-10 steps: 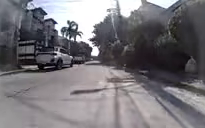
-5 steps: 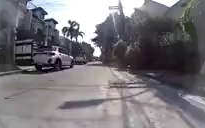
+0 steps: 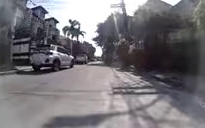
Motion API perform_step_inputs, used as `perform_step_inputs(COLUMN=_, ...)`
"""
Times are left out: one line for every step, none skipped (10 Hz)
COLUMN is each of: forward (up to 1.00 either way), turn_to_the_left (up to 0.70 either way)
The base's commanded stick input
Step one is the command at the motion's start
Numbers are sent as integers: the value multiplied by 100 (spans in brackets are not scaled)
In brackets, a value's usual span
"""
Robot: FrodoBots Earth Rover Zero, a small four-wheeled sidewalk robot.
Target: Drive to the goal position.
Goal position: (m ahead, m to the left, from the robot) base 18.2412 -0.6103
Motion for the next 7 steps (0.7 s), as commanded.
perform_step_inputs(forward=100, turn_to_the_left=0)
perform_step_inputs(forward=100, turn_to_the_left=0)
perform_step_inputs(forward=100, turn_to_the_left=0)
perform_step_inputs(forward=100, turn_to_the_left=0)
perform_step_inputs(forward=100, turn_to_the_left=0)
perform_step_inputs(forward=100, turn_to_the_left=0)
perform_step_inputs(forward=100, turn_to_the_left=0)
